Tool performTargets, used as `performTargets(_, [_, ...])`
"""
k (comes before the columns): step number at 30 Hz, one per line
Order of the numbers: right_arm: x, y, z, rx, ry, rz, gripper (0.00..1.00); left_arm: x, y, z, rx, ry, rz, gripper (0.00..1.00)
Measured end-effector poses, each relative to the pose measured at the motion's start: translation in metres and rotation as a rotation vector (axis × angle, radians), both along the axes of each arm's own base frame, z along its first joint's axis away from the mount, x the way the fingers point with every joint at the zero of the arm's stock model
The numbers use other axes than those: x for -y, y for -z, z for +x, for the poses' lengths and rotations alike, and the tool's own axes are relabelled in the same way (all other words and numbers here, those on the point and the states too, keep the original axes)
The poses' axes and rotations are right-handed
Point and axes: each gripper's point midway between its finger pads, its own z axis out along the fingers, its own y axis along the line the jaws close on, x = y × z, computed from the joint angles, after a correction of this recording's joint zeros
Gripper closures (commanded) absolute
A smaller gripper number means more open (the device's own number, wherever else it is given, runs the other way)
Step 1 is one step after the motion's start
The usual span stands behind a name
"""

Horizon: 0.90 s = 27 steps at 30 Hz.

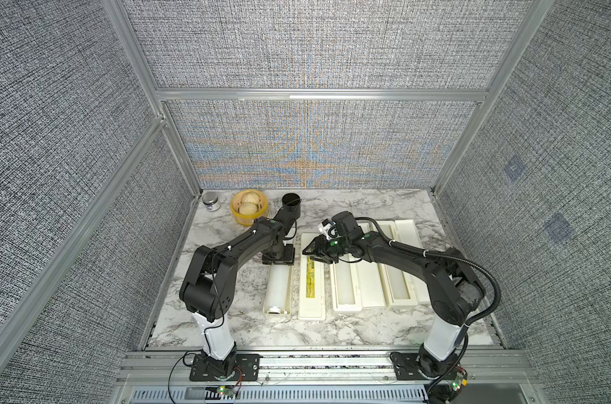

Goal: Put plastic wrap rolls into dispensers
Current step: Place the plastic wrap into the plastic wrap cutting box.

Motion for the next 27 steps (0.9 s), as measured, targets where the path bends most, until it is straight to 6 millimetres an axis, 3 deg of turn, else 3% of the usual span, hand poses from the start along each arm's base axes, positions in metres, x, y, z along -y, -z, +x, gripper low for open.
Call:
performTargets(15, [-0.001, 0.003, -0.001, -0.009, -0.005, -0.001, 0.53, 0.001, 0.023, -0.008, -0.029, -0.054, 0.022, 0.5])
performTargets(20, [0.0, 0.003, -0.001, -0.006, -0.006, -0.01, 0.48, 0.0, 0.027, -0.011, -0.041, -0.053, 0.029, 0.34])
performTargets(27, [0.006, -0.004, 0.002, 0.064, -0.003, -0.129, 0.37, 0.005, 0.01, -0.008, -0.041, -0.05, 0.006, 0.24])
